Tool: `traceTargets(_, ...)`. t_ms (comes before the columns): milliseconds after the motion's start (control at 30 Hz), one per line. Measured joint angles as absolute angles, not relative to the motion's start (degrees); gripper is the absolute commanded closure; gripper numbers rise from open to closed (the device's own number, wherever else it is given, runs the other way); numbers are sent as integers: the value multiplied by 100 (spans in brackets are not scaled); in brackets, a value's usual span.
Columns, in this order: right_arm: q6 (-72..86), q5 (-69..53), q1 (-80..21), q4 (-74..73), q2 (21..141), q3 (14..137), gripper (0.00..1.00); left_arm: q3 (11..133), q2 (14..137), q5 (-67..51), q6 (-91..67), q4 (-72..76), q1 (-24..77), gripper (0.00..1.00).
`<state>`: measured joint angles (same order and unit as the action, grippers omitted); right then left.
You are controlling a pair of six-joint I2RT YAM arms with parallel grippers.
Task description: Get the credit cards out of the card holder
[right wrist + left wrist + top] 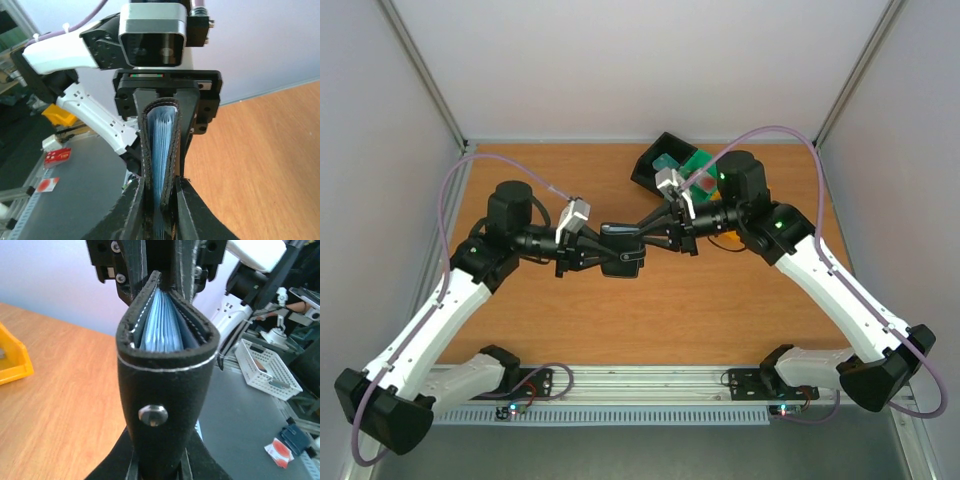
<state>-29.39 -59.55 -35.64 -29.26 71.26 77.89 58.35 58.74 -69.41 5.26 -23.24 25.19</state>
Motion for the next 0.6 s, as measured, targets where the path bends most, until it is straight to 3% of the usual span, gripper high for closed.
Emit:
traceTargets(133,-2805,-4873,-3603,-2886,7120,7800,64,5629,5671,-6292,-150,-2043,2541,100)
traceTargets(267,-2451,-2956,-3634,-2965,7118,7808,67,5408,5485,-5013,-794,-1992,2563,100)
traceTargets(400,-2056,-1380,-3889,-2958,7153,7806,62,5207,5282,-4091,-1140,-1979,2587,100)
traceTargets(600,-1929,-454,-5081,-2864,7634,7839,63,4995,5192,-3391,-1476,-1846,2600,100)
